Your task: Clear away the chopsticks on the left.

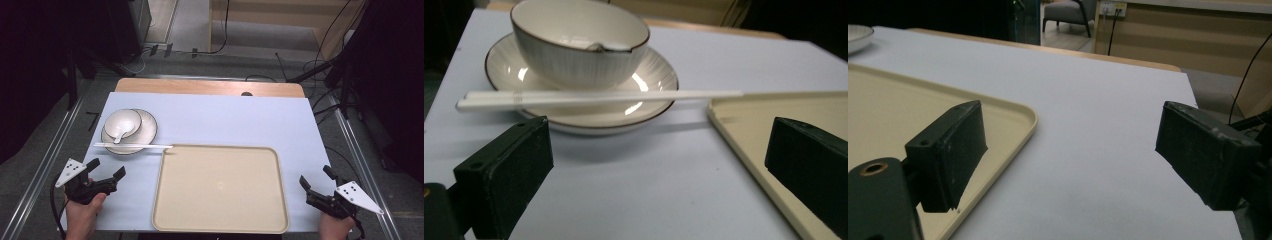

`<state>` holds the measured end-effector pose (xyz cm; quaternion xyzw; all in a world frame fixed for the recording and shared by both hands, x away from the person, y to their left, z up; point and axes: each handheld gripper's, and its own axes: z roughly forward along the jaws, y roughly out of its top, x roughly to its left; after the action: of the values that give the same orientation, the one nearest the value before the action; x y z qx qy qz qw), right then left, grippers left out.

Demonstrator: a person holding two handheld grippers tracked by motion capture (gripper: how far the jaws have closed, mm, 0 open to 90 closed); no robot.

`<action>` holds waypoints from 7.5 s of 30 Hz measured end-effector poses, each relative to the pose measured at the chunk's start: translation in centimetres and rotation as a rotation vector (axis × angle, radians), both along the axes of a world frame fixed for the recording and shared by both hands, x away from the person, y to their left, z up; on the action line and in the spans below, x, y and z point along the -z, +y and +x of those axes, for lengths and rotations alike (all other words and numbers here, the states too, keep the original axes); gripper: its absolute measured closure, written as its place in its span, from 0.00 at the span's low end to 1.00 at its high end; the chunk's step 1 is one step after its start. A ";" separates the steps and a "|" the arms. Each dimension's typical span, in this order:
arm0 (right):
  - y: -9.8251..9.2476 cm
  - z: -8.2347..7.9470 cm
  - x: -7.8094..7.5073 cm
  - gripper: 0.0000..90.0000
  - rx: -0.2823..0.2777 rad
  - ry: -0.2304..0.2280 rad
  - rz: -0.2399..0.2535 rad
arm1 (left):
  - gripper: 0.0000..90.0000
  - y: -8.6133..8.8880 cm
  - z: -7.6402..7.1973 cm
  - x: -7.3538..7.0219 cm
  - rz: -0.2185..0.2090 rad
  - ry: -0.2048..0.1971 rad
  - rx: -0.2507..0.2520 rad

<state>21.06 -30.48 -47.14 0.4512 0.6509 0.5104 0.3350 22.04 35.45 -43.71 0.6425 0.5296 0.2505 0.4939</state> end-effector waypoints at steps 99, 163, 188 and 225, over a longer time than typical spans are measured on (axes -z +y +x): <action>1.4 -1.1 -0.4 0.15 -0.192 0.002 -0.016 | 1.00 -7.3 10.9 1.1 0.207 0.176 -0.064; 2.0 -1.4 -0.6 0.15 -0.266 -0.030 -0.050 | 0.82 1.6 6.6 -1.6 0.263 0.263 0.100; 1.9 -1.3 -0.5 0.15 -0.269 -0.029 -0.047 | 0.80 2.0 6.5 -1.7 0.251 0.285 0.107; 1.8 -1.3 -0.5 0.15 -0.264 -0.025 -0.049 | 0.76 2.3 6.2 -1.9 0.239 0.286 0.121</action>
<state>19.78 -28.64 -46.68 0.3469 0.7125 0.5398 0.2840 28.27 37.80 -41.78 0.7565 0.5212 0.1874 0.3478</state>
